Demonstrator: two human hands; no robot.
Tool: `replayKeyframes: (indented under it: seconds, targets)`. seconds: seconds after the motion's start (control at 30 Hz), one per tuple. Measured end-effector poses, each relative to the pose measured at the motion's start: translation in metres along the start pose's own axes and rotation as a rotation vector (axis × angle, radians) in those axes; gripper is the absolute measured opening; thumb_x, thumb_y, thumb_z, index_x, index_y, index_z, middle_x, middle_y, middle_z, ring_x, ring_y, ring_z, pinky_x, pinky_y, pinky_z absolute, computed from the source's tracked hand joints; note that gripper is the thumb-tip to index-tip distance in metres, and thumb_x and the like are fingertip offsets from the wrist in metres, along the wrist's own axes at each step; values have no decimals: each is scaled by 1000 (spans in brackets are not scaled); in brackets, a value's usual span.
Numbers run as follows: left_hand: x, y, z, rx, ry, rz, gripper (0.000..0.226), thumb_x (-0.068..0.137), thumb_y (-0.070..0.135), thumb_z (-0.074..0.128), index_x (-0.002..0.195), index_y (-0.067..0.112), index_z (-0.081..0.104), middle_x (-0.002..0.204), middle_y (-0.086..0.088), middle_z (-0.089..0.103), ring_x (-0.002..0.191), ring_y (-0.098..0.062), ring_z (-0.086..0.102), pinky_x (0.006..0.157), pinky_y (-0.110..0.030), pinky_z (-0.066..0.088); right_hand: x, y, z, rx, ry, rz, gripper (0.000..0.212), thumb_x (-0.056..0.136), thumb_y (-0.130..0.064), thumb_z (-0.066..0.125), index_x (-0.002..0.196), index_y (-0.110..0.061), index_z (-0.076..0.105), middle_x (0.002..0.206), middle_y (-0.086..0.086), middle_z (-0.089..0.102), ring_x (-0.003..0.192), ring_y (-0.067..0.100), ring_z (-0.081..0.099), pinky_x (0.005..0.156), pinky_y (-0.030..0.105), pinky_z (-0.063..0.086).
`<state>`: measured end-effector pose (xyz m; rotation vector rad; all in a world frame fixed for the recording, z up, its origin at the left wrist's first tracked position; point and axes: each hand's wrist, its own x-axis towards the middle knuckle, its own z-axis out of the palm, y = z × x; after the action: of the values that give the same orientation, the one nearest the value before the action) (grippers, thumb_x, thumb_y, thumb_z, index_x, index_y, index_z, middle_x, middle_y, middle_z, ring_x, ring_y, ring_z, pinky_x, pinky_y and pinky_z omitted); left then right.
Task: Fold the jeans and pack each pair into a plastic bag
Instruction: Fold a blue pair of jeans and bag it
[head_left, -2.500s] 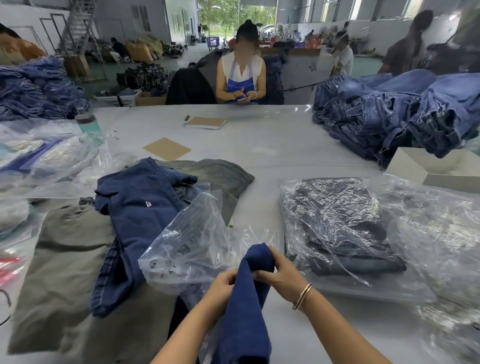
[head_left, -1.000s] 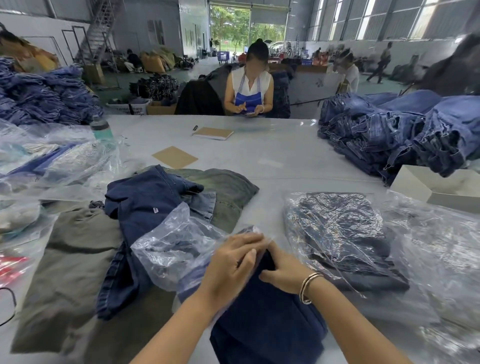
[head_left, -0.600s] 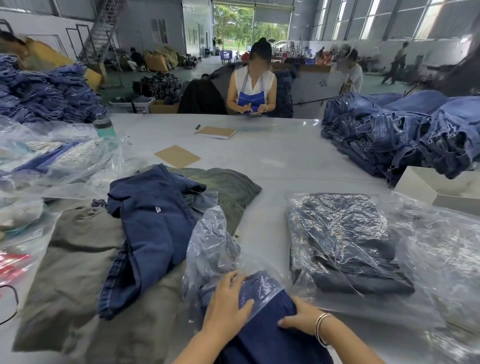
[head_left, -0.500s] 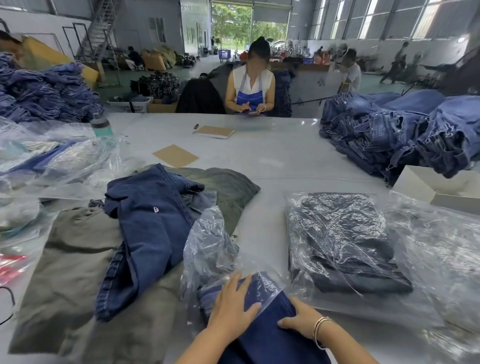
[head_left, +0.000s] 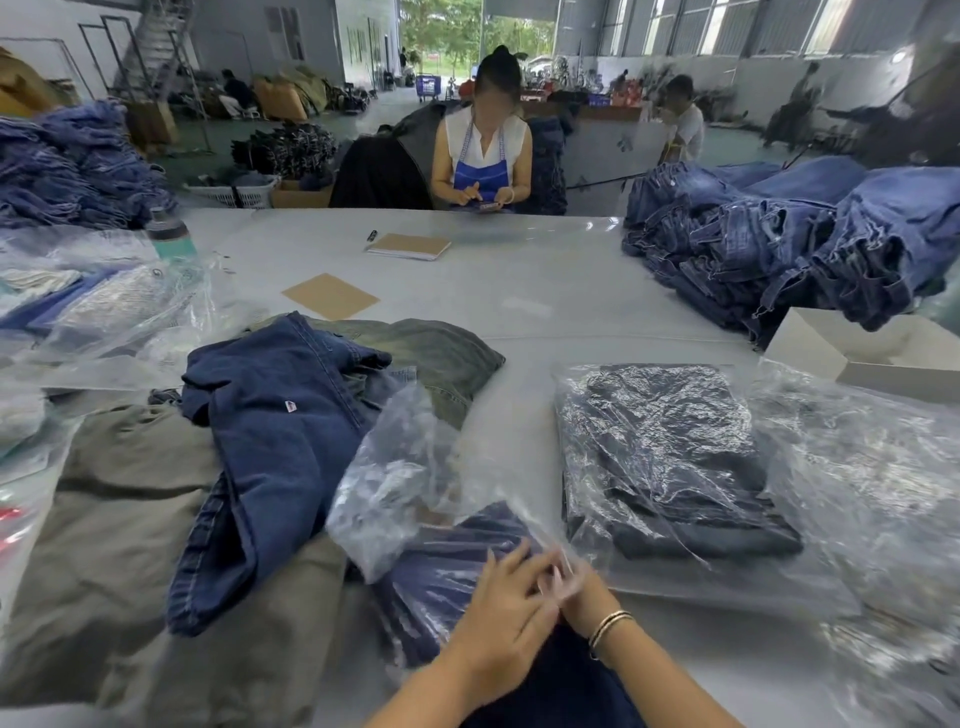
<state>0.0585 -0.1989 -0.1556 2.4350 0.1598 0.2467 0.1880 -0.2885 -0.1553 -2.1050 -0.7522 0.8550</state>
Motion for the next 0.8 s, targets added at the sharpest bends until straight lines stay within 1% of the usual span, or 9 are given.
replayKeyframes:
  seconds: [0.07, 0.13, 0.2, 0.27, 0.37, 0.43, 0.5, 0.67, 0.8]
  targets:
    - [-18, -1, 3, 55, -75, 77, 44, 97, 54, 16, 139, 64, 8, 153, 31, -3, 141, 7, -17, 109, -24, -27, 3, 4, -1, 142, 104, 61, 29, 93, 3, 52, 120, 12, 52, 120, 18, 59, 93, 15, 50, 54, 0, 39]
    - [-31, -10, 1, 7, -16, -26, 48, 98, 54, 22, 145, 50, 13, 155, 25, 4, 143, 4, -10, 111, -20, -22, 3, 3, -3, 279, 194, 75, 29, 90, 2, 57, 118, 6, 55, 103, 10, 62, 93, 21, 56, 58, 1, 41]
    - [-41, -23, -3, -186, 234, -304, 46, 100, 41, 36, 144, 28, 38, 153, 11, 23, 145, -10, 14, 115, -16, -2, -2, 9, -3, 340, 126, 44, 38, 90, -1, 59, 124, -14, 48, 107, 0, 59, 105, 20, 55, 78, 6, 42]
    - [-48, -45, -5, -131, 448, -622, 38, 98, 21, 50, 134, 11, 54, 148, -8, 37, 138, -24, 33, 114, -25, 16, -9, 22, -1, 276, 26, 58, 48, 91, -6, 60, 126, -31, 39, 115, -6, 58, 107, 11, 53, 90, 15, 39]
    - [-53, -70, -9, -206, 541, -918, 36, 96, 18, 55, 129, 7, 55, 136, -19, 48, 128, -32, 42, 106, -35, 28, -16, 44, -5, 127, 198, 99, 27, 89, -10, 62, 111, -26, 62, 99, -7, 66, 97, 15, 60, 76, 18, 44]
    - [-52, -78, -13, -394, 565, -942, 38, 96, 20, 55, 130, 5, 50, 131, -18, 52, 119, -30, 49, 95, -33, 37, -21, 49, -9, 229, 369, 146, 11, 89, -9, 62, 86, -19, 67, 88, 0, 70, 91, 24, 63, 71, 23, 46]
    - [-46, -83, -18, -487, 595, -954, 40, 95, 23, 56, 130, 3, 47, 129, -16, 54, 115, -28, 52, 88, -30, 39, -27, 53, -5, 433, 376, 245, 3, 89, -15, 64, 88, -12, 63, 94, 12, 68, 84, 24, 61, 71, 29, 47]
    - [-25, -93, -31, -515, 773, -1104, 40, 88, 33, 65, 108, 1, 52, 110, -16, 63, 102, -31, 58, 76, -32, 37, -50, 70, 13, 409, 135, 403, 39, 80, -25, 75, 110, -7, 57, 110, 10, 64, 100, 21, 61, 93, 34, 48]
    - [-19, -106, -27, -622, 617, -1121, 42, 85, 33, 70, 109, 4, 53, 111, -15, 62, 103, -31, 58, 87, -37, 46, -50, 63, 20, 468, 150, 407, 48, 77, -21, 78, 114, -6, 52, 111, 7, 61, 104, 20, 58, 96, 31, 44]
